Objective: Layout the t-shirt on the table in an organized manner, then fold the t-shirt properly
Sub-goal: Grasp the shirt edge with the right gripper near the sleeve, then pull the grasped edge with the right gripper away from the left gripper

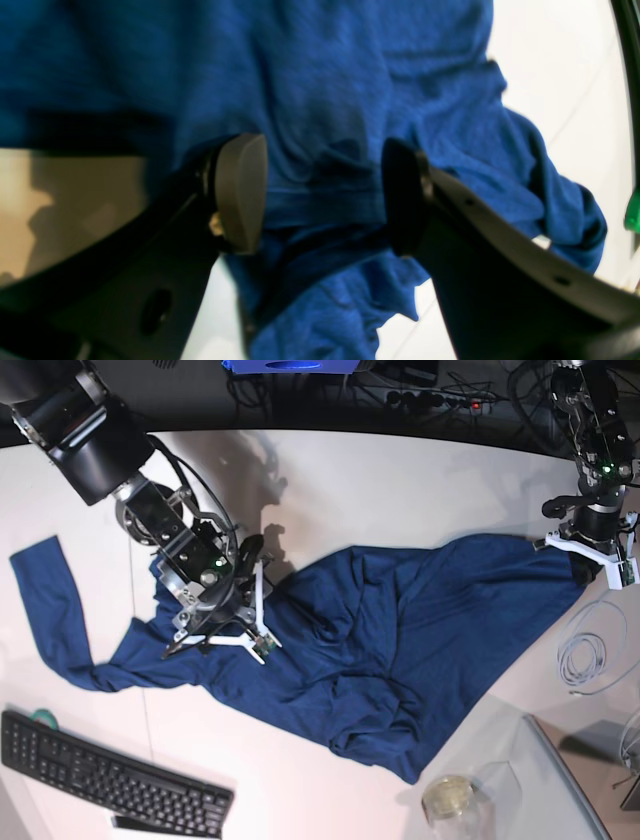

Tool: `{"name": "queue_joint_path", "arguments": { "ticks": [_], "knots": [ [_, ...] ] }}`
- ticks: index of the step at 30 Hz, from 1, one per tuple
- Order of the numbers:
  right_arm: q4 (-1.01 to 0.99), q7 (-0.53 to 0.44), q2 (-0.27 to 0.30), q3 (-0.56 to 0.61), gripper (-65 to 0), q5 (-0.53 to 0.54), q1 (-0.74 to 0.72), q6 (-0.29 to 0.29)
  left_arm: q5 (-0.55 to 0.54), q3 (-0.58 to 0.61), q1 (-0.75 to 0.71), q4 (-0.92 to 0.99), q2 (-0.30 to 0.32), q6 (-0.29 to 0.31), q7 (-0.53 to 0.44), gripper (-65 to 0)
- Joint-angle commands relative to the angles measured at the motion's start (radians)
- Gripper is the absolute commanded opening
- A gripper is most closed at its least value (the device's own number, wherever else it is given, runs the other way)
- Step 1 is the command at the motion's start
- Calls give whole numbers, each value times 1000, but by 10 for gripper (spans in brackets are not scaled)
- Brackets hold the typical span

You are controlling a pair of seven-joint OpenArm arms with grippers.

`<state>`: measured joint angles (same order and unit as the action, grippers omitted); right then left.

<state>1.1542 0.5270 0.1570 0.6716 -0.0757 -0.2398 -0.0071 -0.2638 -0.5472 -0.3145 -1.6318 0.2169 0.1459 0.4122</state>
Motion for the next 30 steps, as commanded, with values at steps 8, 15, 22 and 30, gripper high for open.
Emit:
{"name": "queue_joint_path", "arguments": {
  "ticks": [8, 15, 22, 30],
  "knots": [
    [-43, -38, -6, -6, -515, -3, -25, -4, -5, -6, -4, -15, 14, -2, -23, -650],
    [135, 2, 0, -6, -650, -3, 50, -4, -5, -6, -1, -15, 14, -2, -23, -650],
    [450, 158, 49, -6, -644, -3, 199, -4, -5, -11, 4, -17, 63, -2, -23, -650],
    [706, 219, 157, -8, -644, -3, 442, -3, -5, -112, 54, 41, 111, -2, -20, -650]
  ]
}}
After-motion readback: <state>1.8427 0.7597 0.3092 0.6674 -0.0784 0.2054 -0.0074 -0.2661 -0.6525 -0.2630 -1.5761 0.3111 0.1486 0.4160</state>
